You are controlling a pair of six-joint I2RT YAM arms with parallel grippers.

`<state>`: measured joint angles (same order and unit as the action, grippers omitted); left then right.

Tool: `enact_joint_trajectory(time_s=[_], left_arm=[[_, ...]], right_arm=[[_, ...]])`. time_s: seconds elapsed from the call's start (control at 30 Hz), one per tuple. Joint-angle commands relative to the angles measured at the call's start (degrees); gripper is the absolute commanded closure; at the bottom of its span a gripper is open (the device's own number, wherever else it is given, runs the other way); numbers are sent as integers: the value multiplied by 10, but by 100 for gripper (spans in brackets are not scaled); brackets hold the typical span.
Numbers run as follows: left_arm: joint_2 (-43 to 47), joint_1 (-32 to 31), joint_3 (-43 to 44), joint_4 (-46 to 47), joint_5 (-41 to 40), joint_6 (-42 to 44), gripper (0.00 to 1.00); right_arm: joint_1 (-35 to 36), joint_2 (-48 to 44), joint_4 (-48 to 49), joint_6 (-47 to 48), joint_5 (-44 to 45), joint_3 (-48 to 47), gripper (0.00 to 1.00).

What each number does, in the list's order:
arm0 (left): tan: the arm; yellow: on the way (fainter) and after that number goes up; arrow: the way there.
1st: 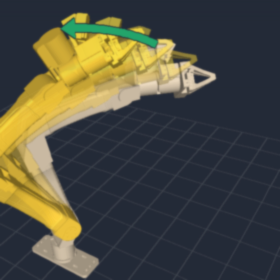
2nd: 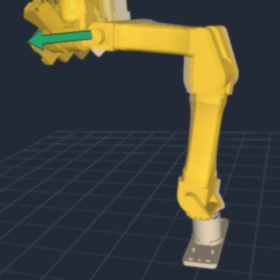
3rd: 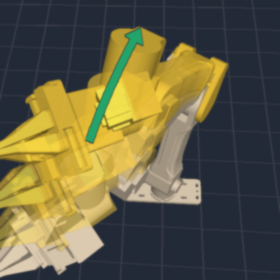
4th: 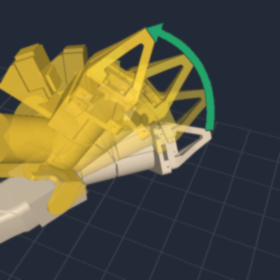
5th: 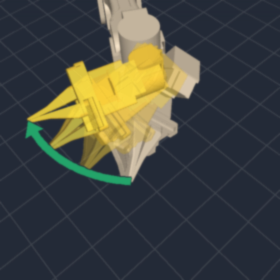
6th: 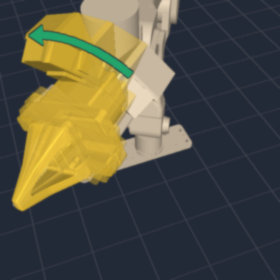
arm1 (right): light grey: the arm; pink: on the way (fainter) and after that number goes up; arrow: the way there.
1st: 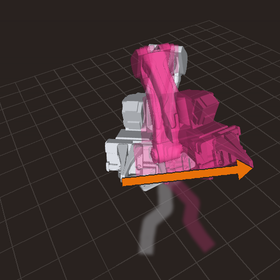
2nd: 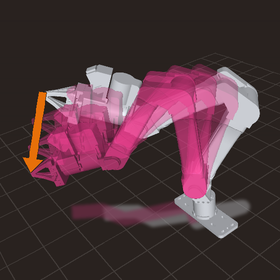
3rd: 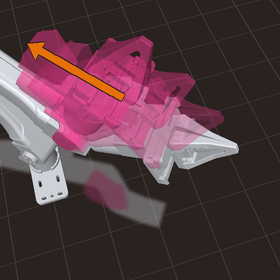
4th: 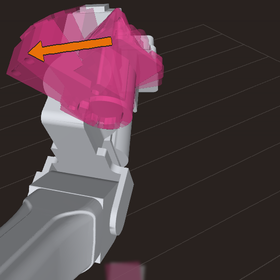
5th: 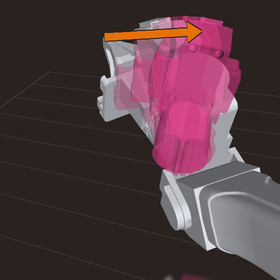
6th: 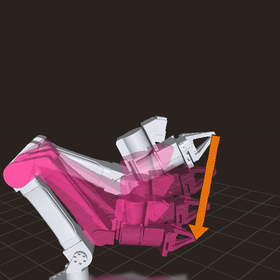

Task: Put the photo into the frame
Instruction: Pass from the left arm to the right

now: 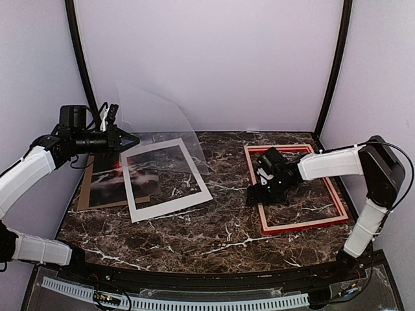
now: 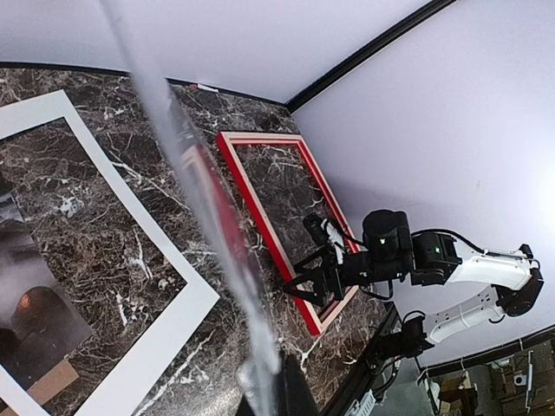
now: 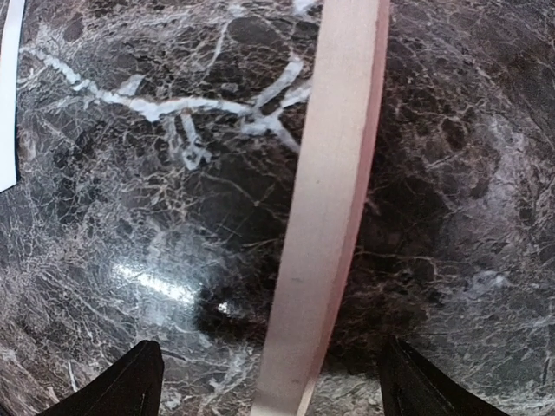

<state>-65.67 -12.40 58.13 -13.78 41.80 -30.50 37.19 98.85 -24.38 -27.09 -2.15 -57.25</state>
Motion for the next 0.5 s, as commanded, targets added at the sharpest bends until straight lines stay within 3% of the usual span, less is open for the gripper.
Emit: enact_joint_trajectory(time_s=[0.0, 0.47], left_arm=[[14, -2, 34, -13, 8, 24, 100], [37, -2, 51, -26, 11, 27, 100]], right_arm=[[29, 0, 38, -24, -16, 15, 13], [135, 31, 167, -96, -96, -8, 13]])
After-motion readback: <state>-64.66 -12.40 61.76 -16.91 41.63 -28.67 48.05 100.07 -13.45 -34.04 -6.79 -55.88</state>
